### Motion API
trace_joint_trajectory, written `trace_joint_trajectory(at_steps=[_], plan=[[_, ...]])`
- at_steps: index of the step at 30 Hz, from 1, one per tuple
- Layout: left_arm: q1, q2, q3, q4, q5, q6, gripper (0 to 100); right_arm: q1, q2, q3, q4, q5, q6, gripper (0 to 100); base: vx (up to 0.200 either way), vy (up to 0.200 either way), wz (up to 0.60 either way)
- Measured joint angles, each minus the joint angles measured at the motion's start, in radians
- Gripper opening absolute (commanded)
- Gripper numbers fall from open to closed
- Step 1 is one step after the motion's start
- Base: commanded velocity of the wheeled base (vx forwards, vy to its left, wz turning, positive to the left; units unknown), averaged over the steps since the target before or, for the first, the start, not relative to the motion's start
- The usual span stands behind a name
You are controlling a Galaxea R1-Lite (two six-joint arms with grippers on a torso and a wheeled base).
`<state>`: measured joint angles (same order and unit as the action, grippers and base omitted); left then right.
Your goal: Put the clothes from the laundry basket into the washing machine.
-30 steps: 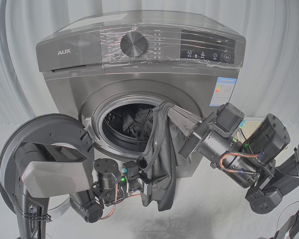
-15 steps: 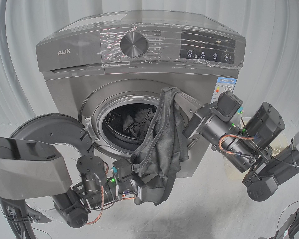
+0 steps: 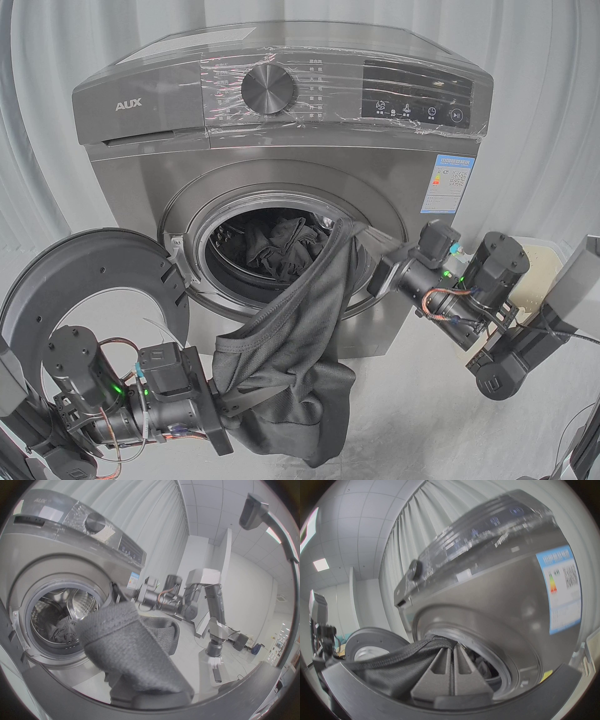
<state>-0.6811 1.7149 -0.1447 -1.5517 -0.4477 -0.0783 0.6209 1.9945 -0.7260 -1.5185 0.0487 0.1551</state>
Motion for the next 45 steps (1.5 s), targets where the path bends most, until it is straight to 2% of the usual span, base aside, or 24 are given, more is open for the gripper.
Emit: trace_joint_trajectory(at_steps=[8, 13, 17, 18, 25, 29, 34, 39, 45], plan=[[0.001, -0.062, 0.000, 0.000, 0.002, -0.008, 0, -0.002, 0.056, 0.154, -0.031, 0.013, 0.000, 0, 0.000, 0.000, 0.00], [0.008, -0.067, -0.036, 0.000, 0.059, -0.011, 0, 0.016, 0.066, 0.270, -0.034, 0.060, -0.007, 0, 0.000, 0.000, 0.00], [0.010, -0.064, -0.057, 0.000, 0.084, -0.027, 0, 0.054, 0.059, 0.319, -0.034, 0.070, -0.009, 0, 0.000, 0.000, 0.00], [0.011, -0.063, -0.060, 0.000, 0.086, -0.031, 0, 0.065, 0.056, 0.326, -0.034, 0.071, -0.010, 100, 0.000, 0.000, 0.00], [0.019, -0.060, -0.073, 0.000, 0.101, -0.036, 0, 0.109, 0.028, 0.350, -0.035, 0.037, -0.011, 100, 0.000, 0.000, 0.00], [0.028, -0.062, -0.075, 0.001, 0.142, -0.036, 0, 0.111, 0.000, 0.400, -0.033, 0.003, -0.013, 100, 0.000, 0.000, 0.00], [0.033, -0.058, -0.078, 0.002, 0.293, -0.037, 0, 0.077, -0.060, 0.500, -0.030, -0.026, -0.013, 100, 0.000, 0.000, 0.00], [0.026, -0.033, -0.089, 0.002, 0.448, -0.038, 0, 0.032, -0.110, 0.544, -0.029, -0.034, -0.013, 100, 0.000, 0.000, 0.00], [0.011, 0.047, -0.106, 0.001, 0.564, -0.029, 0, 0.014, -0.141, 0.554, -0.029, -0.037, -0.011, 100, 0.000, 0.000, 0.00]])
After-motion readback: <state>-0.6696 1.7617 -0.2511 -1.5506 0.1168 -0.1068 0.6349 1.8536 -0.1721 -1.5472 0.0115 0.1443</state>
